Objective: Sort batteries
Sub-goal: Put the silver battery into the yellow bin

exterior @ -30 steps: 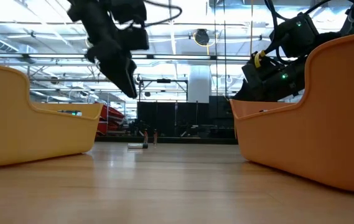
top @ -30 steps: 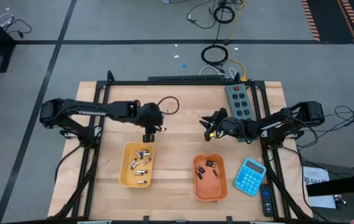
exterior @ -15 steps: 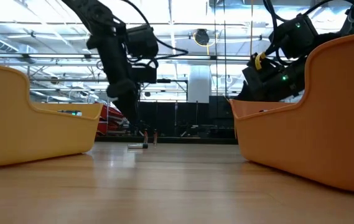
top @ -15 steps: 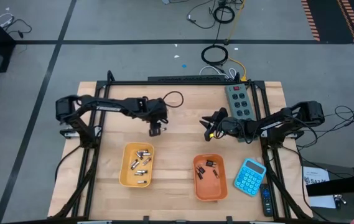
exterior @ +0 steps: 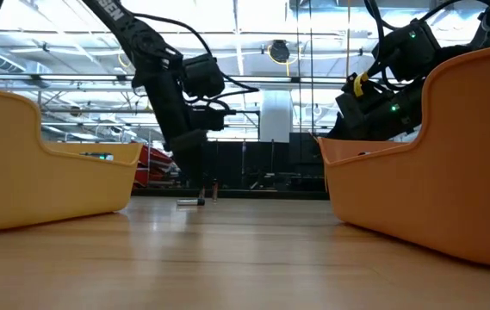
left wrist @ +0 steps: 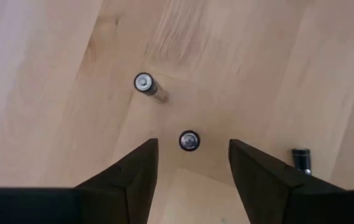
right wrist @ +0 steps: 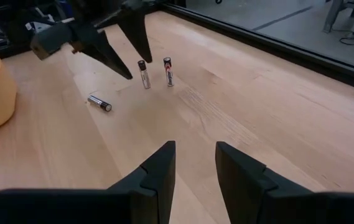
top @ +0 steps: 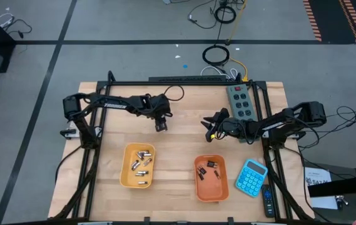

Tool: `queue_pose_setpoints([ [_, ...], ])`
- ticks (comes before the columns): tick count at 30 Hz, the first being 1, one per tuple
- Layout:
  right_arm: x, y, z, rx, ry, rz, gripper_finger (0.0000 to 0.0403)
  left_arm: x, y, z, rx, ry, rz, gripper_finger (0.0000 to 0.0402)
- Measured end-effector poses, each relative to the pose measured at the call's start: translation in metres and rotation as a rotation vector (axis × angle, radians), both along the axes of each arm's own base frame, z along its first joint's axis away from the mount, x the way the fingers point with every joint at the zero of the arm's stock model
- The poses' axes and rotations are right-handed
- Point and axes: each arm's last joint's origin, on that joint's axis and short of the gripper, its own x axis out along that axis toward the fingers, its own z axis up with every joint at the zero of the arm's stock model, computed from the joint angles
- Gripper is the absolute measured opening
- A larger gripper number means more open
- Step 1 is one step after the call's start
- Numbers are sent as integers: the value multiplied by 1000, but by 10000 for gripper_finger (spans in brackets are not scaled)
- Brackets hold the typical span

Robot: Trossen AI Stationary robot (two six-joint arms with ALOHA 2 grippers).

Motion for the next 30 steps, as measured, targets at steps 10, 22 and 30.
queue_pose_setpoints([
  [10,0,0,0,0,-2,0,105,7,4,-9,46,-23,47,205],
  [22,0,0,0,0,-2,0,105,8,7,-8,53,-39,55,200],
  [30,0,0,0,0,-3,0,105,8,6,-8,24,-49,26,99],
])
